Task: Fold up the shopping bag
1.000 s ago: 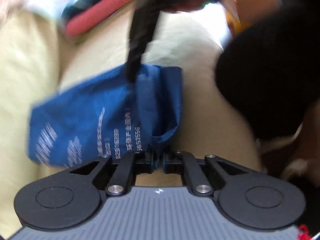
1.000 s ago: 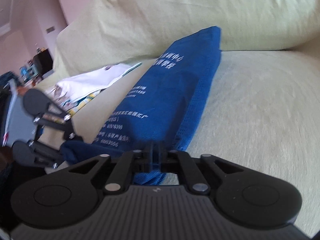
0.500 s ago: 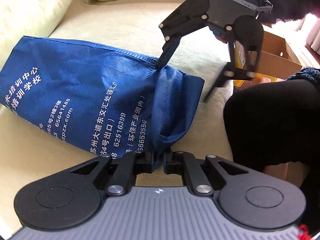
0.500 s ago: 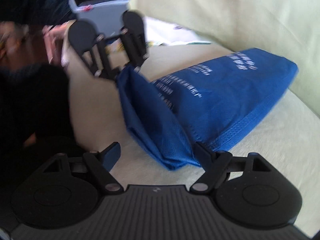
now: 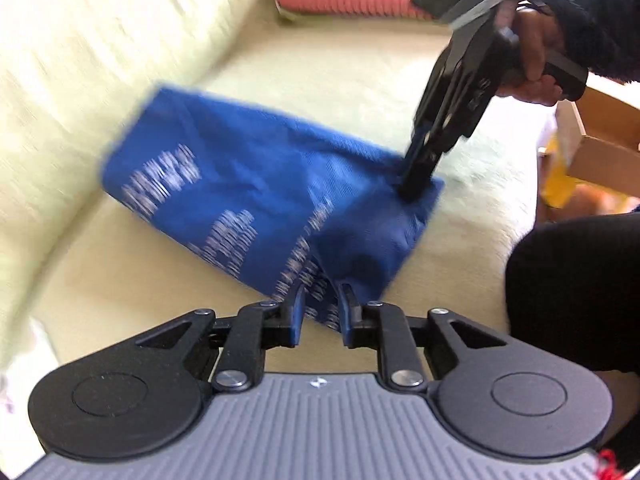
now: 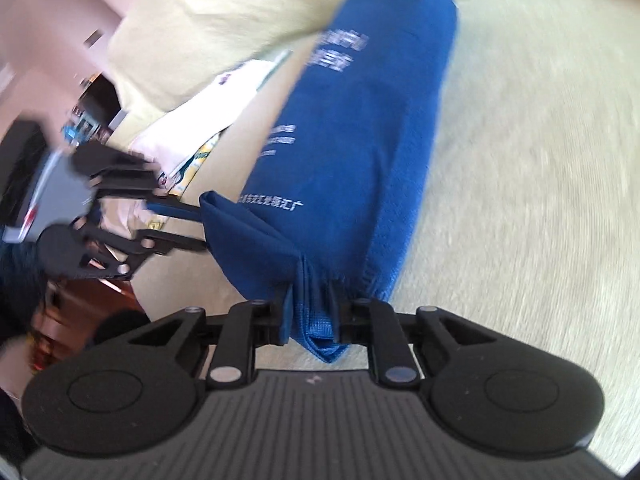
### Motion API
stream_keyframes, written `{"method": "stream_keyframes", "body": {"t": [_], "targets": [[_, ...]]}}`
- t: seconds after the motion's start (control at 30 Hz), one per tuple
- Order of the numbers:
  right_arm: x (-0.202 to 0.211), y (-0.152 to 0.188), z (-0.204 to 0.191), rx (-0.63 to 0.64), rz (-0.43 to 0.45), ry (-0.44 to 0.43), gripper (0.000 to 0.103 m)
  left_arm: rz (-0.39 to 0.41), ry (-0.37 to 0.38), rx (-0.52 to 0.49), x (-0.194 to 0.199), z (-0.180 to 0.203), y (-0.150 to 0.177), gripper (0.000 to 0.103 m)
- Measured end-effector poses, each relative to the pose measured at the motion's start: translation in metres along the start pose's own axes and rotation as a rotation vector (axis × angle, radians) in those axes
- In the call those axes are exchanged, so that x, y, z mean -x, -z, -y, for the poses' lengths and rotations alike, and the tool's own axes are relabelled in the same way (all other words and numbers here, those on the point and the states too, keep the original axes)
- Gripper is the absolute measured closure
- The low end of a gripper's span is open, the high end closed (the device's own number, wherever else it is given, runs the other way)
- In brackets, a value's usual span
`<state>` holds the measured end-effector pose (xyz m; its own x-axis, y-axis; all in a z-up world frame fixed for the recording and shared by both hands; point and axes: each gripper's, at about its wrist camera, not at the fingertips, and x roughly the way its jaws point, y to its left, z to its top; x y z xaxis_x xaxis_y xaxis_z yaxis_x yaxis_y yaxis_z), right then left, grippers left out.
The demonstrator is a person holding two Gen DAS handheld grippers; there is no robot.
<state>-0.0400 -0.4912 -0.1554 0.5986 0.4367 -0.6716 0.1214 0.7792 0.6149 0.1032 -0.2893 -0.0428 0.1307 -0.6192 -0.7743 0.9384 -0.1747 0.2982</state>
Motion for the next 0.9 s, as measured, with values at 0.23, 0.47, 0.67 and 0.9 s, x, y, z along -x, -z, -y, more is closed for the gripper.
{"method": "stream_keyframes", "body": {"t": [0.23,0.47,0.67,0.9], "targets": [[-0.009,-0.017,-0.02,0.026,-0.134,0.105,0.092,-0.001,-0.06,-0.107,-0.032,0.033,-0.025,0.078],[-0.007,-0.013,-0.034,0.064,-0.11,0.173,0.091,-0.112,-0.02,0.272,-0.059,0.003,-0.023,0.081],[0.007,0.036,-0.083,0.38,0.153,0.358,0.079,-0.159,-0.023,0.335,-0.07,0.0,-0.033,0.081],[-0.007,0.088,-0.126,0.882,0.262,0.444,0.103,-0.213,-0.012,0.334,-0.078,0.0,-0.041,0.08]]}}
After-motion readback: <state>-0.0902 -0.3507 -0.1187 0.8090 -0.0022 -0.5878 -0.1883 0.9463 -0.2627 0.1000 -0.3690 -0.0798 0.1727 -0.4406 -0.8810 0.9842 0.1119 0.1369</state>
